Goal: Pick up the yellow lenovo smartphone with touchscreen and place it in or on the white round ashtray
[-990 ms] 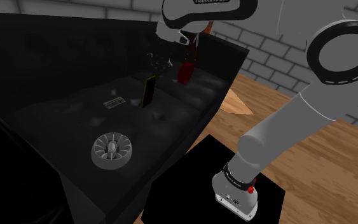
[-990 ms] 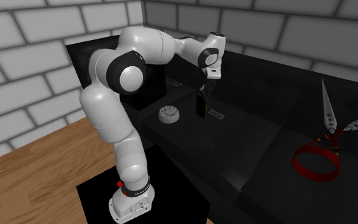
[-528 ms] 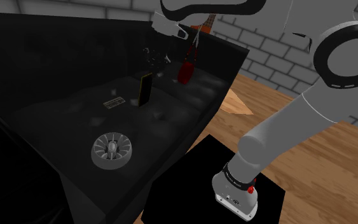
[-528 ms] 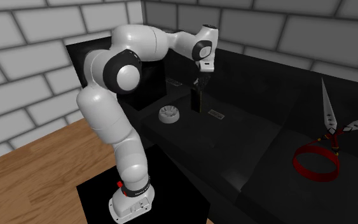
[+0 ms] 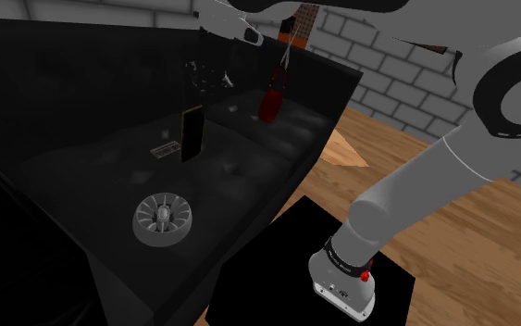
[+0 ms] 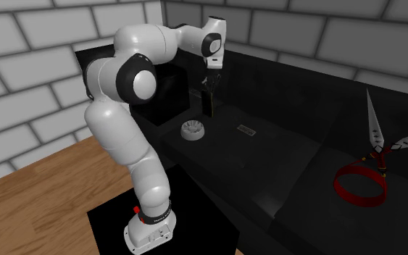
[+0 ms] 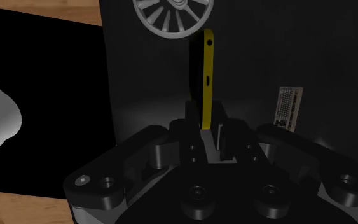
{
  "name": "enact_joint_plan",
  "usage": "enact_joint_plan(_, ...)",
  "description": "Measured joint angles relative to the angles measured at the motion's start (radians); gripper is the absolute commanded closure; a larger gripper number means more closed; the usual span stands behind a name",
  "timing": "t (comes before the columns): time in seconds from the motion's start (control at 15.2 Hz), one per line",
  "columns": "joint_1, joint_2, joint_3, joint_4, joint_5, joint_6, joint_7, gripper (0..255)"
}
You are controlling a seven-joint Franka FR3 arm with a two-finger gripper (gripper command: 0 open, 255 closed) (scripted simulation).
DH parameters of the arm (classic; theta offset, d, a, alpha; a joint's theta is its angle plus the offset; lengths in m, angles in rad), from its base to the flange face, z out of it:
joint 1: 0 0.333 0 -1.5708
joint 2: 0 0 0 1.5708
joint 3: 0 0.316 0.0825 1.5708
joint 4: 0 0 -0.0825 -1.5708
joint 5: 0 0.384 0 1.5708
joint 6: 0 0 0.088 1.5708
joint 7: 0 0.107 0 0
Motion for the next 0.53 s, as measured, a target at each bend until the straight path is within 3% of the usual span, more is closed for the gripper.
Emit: enact_joint_plan(0.53,0.055,0.038,0.116,0.111,-0.009,-0.049,0.188,255)
